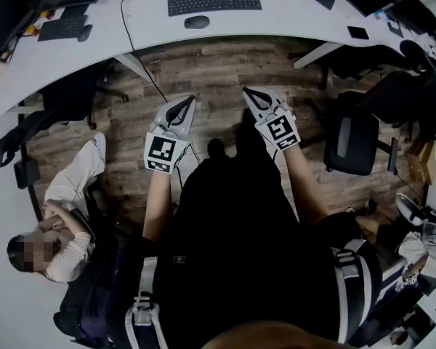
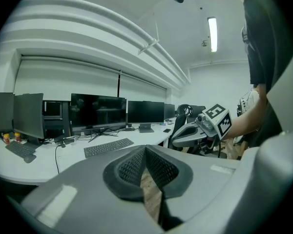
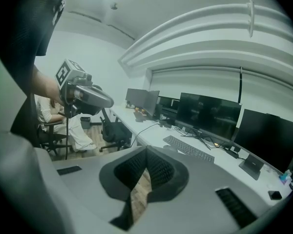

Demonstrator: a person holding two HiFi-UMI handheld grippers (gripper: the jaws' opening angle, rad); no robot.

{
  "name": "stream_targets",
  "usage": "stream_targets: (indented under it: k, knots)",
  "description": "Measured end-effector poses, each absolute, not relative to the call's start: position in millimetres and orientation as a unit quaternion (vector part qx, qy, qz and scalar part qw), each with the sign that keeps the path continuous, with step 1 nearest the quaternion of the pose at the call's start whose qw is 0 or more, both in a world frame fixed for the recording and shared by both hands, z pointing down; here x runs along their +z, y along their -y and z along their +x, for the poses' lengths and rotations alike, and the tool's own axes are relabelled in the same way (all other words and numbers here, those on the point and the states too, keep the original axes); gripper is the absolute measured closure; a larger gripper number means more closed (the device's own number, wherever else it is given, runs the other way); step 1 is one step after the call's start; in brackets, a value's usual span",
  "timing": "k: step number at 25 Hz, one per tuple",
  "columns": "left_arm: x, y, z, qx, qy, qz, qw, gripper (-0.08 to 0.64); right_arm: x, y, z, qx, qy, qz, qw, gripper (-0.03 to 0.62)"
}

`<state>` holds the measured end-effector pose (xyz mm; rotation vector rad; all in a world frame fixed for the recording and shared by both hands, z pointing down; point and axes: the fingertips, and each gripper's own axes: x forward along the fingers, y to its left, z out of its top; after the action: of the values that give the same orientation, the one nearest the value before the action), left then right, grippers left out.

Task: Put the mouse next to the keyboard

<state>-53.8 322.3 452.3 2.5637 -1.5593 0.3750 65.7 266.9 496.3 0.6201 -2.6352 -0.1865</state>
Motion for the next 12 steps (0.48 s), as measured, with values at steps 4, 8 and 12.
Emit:
stream_targets:
  k: [4,8,12]
  knots:
    - [455.6,-322.6,-56.0,0.139,0.514,0.844,0.061,0.560,494.0,-263.0,62.0,-0.064,0.951,0.226,0.204,0.591]
    - [449.5,-318.8,-53.8,0.134,0.513,0.846,0.055,0.560,493.5,-259.0,59.8,-0.062,0.951,0.225,0.201,0.589]
    - [451.2,-316.2,-58.4,0.138,0.516,0.843,0.054,0.558,495.1,-259.0,56.1,-0.062,0.952,0.220,0.203,0.586]
